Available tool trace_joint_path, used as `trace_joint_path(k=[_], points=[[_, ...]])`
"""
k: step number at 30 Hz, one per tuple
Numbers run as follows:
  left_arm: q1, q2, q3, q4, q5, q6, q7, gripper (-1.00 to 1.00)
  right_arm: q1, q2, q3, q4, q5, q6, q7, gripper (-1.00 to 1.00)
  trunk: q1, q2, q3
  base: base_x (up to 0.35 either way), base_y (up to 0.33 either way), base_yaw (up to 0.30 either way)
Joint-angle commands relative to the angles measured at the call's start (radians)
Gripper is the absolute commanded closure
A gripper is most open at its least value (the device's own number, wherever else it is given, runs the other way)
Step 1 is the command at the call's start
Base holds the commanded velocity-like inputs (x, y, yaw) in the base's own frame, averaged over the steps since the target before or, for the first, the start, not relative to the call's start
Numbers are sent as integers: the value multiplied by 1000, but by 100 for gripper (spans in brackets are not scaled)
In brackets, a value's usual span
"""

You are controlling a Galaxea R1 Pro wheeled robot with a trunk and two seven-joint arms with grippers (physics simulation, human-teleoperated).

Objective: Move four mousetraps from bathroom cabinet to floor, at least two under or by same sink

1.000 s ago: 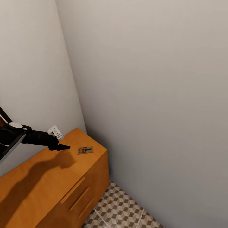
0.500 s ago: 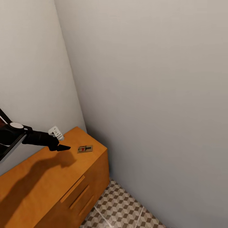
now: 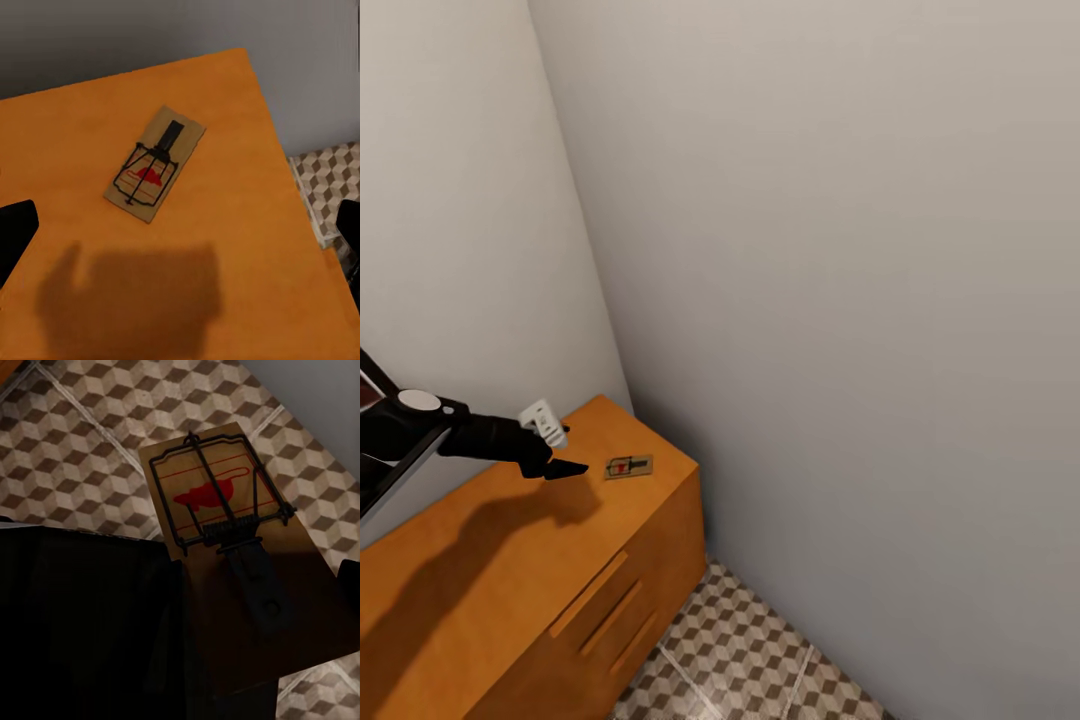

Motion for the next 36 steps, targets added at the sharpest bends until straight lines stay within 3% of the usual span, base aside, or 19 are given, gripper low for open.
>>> trace_joint_path(k=[1, 14, 23, 30, 36], points=[[-2, 1, -2, -6, 7, -5, 2, -100, -1, 0, 6, 1, 6, -1, -12, 100, 1, -2, -3, 0, 0, 0], [-2, -3, -2, -19, 4, -31, 0, -100, -1, -1, 6, 0, 6, -1, -12, 100, 1, -2, -20, 0, 0, 0], [-2, -3, -3, -18, -23, -68, -2, -100, -1, -1, 6, -1, 6, -1, -12, 100, 1, -2, -31, 0, 0, 0], [-2, -3, -2, -19, -43, -86, -69, -100, -1, -1, 6, -1, 6, -1, -11, 100, 1, -2, -40, 0, 0, 0], [-2, -4, -2, -19, -72, -91, -84, -100, -1, -1, 6, -1, 6, -1, -11, 100, 1, -2, -47, 0, 0, 0]])
